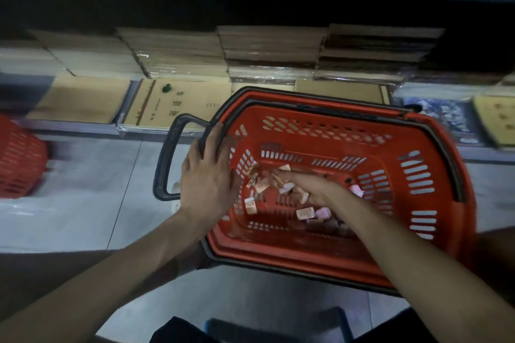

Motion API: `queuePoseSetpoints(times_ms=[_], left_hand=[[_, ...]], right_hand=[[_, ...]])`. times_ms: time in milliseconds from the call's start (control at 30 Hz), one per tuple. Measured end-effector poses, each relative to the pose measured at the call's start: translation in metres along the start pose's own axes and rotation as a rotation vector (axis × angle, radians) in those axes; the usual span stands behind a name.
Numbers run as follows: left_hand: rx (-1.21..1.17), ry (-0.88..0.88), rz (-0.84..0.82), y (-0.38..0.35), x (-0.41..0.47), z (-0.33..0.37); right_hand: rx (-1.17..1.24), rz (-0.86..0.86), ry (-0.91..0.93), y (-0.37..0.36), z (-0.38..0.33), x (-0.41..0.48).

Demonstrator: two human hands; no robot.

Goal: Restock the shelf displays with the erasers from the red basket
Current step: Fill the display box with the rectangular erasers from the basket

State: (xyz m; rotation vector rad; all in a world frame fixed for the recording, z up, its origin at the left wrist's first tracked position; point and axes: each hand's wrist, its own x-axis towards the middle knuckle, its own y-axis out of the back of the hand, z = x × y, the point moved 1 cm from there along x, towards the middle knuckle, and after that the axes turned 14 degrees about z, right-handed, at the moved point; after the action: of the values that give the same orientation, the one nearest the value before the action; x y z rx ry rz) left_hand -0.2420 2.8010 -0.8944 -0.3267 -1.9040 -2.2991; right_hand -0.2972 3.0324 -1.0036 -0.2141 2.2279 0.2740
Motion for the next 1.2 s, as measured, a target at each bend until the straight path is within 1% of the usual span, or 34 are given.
queuePoseSetpoints(times_ms=[100, 267, 467, 567, 633, 800, 900, 967, 1000, 1033, 1067, 1133, 1167, 1200], left_hand=[[0.052, -0.001, -0.039, 0.0, 0.007, 0.002], [0.159, -0.004, -0.085, -0.005, 0.016, 0.005], [0.249, -0.041, -0.129, -0.002, 0.029, 0.01], [0.332, -0.138, -0.079, 0.009, 0.031, 0.018], [0.297, -0.2, -0.033, 0.021, 0.04, 0.032], [0.164, -0.25, 0.094, 0.053, 0.072, 0.074], [0.069, -0.212, 0.134, 0.067, 0.089, 0.09], [-0.098, -0.139, 0.132, 0.072, 0.101, 0.097], [-0.244, -0.081, 0.097, 0.073, 0.107, 0.1], [-0.442, 0.012, 0.009, 0.074, 0.112, 0.103], [-0.683, 0.149, -0.131, 0.077, 0.116, 0.109], [-1.172, 0.505, -0.445, 0.079, 0.118, 0.123], [-1.359, 0.67, -0.582, 0.08, 0.118, 0.13], [-1.513, 0.797, -0.695, 0.078, 0.118, 0.136]], right_hand=[[0.077, 0.023, 0.0, 0.02, -0.024, -0.009], [0.331, -0.076, 0.058, 0.051, -0.066, -0.058], [0.408, -0.088, 0.132, 0.073, -0.093, -0.103], [0.434, -0.135, 0.151, 0.078, -0.1, -0.123], [0.431, -0.144, 0.173, 0.081, -0.108, -0.137], [0.46, -0.126, 0.251, 0.088, -0.139, -0.162], [0.458, -0.108, 0.307, 0.094, -0.156, -0.176], [0.437, -0.05, 0.375, 0.097, -0.168, -0.183], [0.406, 0.019, 0.436, 0.099, -0.173, -0.185], [0.364, 0.102, 0.507, 0.101, -0.178, -0.188], [0.328, 0.182, 0.574, 0.102, -0.181, -0.19], [0.305, 0.295, 0.658, 0.104, -0.183, -0.193], [0.312, 0.322, 0.667, 0.102, -0.184, -0.194], [0.316, 0.337, 0.662, 0.1, -0.185, -0.195]])
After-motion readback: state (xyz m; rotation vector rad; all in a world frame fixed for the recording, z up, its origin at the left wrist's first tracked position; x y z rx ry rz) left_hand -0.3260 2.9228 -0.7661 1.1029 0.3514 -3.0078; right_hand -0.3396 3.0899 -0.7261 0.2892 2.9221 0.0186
